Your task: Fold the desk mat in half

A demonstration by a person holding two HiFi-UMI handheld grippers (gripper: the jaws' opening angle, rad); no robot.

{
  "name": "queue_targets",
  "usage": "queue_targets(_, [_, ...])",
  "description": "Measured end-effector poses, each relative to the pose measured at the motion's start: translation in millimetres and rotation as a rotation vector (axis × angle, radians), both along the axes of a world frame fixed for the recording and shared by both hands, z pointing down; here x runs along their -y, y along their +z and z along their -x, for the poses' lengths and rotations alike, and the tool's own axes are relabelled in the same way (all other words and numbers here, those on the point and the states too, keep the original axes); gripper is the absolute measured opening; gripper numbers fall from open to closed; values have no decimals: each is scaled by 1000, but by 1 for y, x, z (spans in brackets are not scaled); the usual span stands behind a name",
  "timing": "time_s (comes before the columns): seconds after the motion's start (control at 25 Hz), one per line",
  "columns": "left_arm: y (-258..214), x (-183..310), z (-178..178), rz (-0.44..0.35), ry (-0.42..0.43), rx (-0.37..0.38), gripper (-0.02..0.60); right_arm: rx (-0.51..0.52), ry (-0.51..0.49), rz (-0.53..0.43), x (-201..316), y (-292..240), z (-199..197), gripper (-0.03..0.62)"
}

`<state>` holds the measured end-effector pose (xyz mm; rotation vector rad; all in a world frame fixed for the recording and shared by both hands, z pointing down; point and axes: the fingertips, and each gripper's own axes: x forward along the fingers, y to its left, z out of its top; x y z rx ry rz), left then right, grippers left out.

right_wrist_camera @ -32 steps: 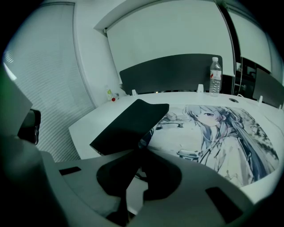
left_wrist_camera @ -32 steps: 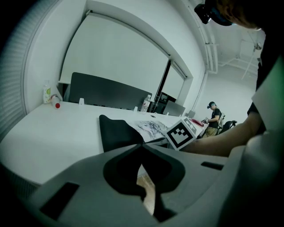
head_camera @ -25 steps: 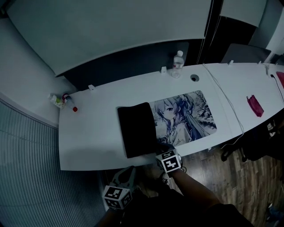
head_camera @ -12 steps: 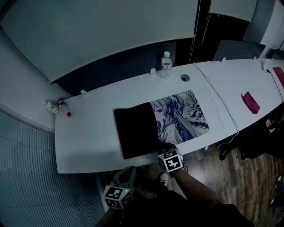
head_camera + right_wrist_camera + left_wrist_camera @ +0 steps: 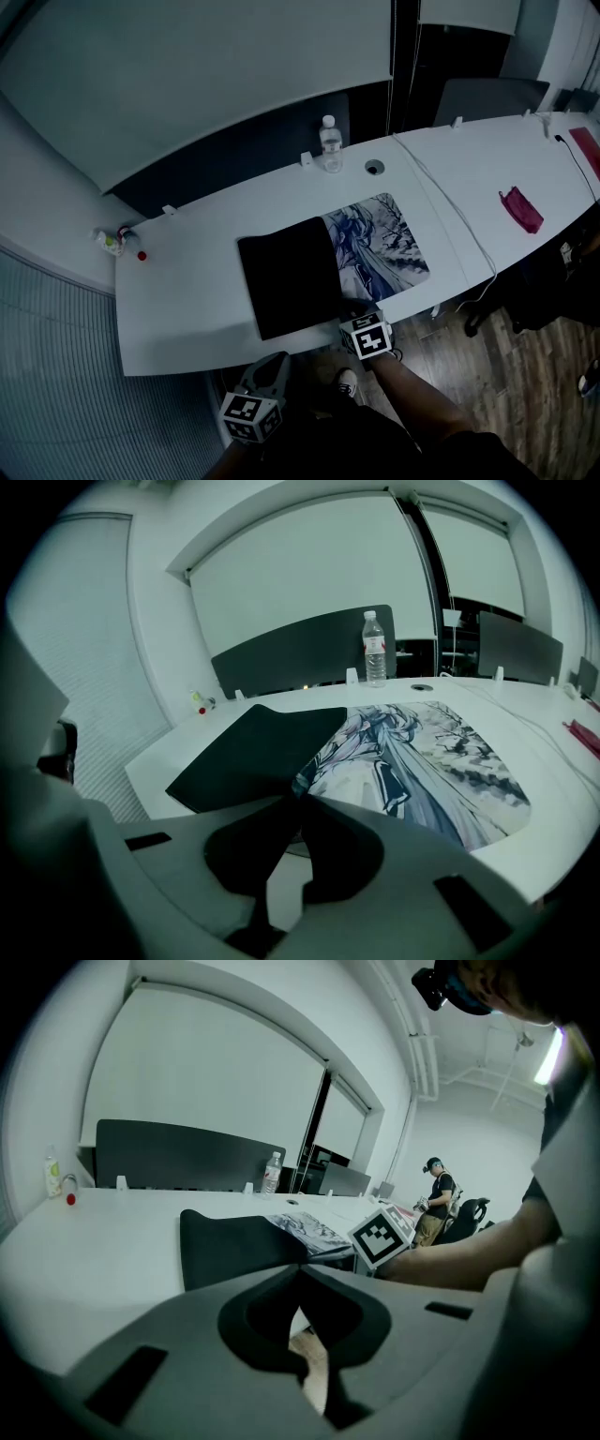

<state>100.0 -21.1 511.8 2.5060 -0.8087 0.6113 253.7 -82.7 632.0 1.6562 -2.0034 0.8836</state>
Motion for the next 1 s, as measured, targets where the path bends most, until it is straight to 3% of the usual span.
queue_targets(0.44, [-3,8,-36,-3,75,-13,6,22,82,27,-9,-2,-37,41])
queue_targets(1.0, [1,24,-126,15,316,-39,6,0,287,27,-24,-9,-128,40])
